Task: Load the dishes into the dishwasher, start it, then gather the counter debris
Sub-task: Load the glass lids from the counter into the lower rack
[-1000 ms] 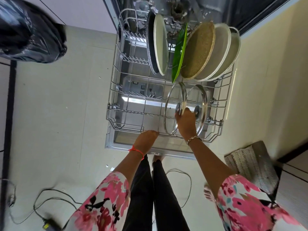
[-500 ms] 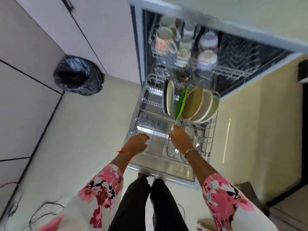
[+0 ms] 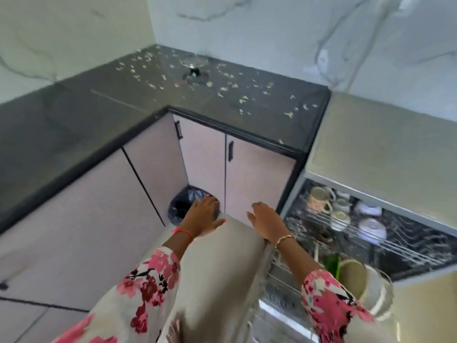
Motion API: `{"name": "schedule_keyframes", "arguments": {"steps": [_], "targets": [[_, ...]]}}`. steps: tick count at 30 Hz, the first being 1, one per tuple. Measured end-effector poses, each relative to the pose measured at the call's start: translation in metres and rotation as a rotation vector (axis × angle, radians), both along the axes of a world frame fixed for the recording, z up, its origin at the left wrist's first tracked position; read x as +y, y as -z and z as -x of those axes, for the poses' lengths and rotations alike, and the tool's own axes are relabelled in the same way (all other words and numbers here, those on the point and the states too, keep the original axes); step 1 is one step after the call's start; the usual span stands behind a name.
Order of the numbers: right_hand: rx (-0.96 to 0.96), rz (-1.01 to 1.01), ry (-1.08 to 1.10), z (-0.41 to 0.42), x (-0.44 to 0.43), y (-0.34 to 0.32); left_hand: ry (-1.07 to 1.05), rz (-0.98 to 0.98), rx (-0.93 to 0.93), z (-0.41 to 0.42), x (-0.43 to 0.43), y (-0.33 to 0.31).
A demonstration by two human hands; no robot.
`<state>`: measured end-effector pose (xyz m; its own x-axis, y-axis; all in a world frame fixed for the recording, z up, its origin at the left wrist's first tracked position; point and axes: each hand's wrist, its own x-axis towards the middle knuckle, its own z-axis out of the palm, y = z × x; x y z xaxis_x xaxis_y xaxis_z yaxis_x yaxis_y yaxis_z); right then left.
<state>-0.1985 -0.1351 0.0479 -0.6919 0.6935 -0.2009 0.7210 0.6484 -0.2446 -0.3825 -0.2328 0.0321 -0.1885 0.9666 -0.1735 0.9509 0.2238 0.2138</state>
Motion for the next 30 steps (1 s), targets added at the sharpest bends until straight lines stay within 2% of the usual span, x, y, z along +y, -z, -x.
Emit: {"name": "schedule_keyframes", "arguments": {"steps": [6,13,23,30], "targets": [[0.124,-0.153,0.073,0.123,0.034,-0.048,-0.027,-0.09,0.07,0.15,0.03,-0.053],[0.192,-0.21,0.166,0.223,0.109,-0.086,-0.096,-0.196,0.005,0.269,0.095,-0.081],[0.454,-0.054,0.31,0.351,0.277,-0.098,-0.156,-0.244,-0.045,0.391,0.224,-0.068],[0.597,0.153,0.364,0.446,0.399,-0.099,-0.284,-0.186,-0.063,0.462,0.33,-0.058]]}}
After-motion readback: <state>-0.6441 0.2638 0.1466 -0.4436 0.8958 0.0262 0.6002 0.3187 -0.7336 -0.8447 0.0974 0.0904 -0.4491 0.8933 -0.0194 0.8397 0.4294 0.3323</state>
